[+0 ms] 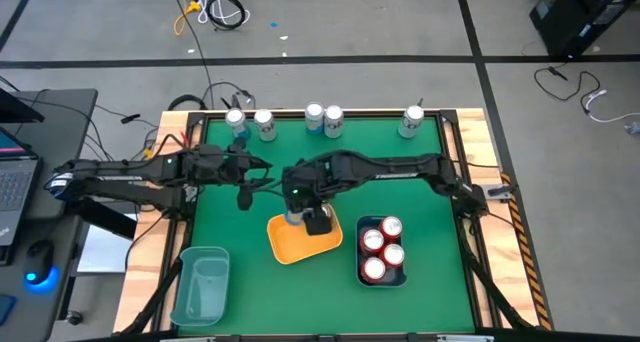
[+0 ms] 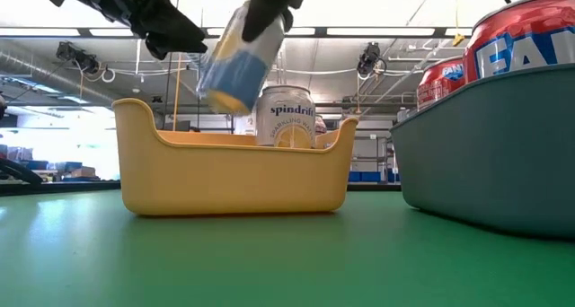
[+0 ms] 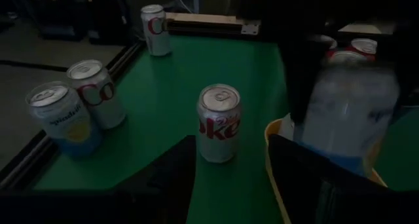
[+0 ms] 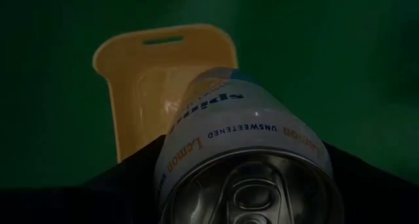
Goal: Sort soda cans
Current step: Put the blue soda can into the yellow bin
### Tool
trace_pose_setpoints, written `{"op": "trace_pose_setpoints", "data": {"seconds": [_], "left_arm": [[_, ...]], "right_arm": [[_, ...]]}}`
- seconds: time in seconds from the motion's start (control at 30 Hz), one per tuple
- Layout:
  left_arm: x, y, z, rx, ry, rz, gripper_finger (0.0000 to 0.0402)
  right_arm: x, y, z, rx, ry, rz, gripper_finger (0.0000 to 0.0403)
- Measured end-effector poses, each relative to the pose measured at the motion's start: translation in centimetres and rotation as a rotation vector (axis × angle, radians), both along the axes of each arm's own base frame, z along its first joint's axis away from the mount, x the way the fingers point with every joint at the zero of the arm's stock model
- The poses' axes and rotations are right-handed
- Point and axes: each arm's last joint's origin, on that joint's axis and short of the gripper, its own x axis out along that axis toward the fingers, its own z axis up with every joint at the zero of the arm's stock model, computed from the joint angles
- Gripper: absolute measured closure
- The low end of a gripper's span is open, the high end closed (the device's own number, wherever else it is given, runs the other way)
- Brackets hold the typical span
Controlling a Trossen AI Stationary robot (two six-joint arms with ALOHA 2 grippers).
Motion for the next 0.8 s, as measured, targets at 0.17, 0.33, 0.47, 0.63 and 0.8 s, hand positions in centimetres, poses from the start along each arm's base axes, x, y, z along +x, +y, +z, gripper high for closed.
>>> {"op": "trace_pose_setpoints", "data": {"seconds": [0.17, 0.33, 0.47, 0.63, 0.8], "left_arm": [[-1.0, 0.0, 0.3, 0.028, 0.004, 0.026, 0.0204], [-2.4, 0.0, 0.1, -0.003, 0.055, 0.086, 0.0204], [-2.8, 0.0, -0.6, -0.067, 0.114, 0.12, 0.0204], [-2.7, 0.0, -1.6, -0.127, 0.201, 0.151, 0.0204], [-2.5, 0.0, -3.2, -0.158, 0.237, 0.162, 0.0204]], "right_arm": [[1.1, 0.3, -2.1, -0.001, 0.031, 0.01, 0.0115], [2.1, 0.4, -4.3, -0.005, 0.076, 0.032, 0.0115], [2.6, 0.4, -6.0, -0.009, 0.111, 0.037, 0.0115], [3.1, 0.4, -7.0, -0.011, 0.123, 0.036, 0.0115], [3.4, 0.5, -7.6, -0.012, 0.12, 0.037, 0.0115]]}}
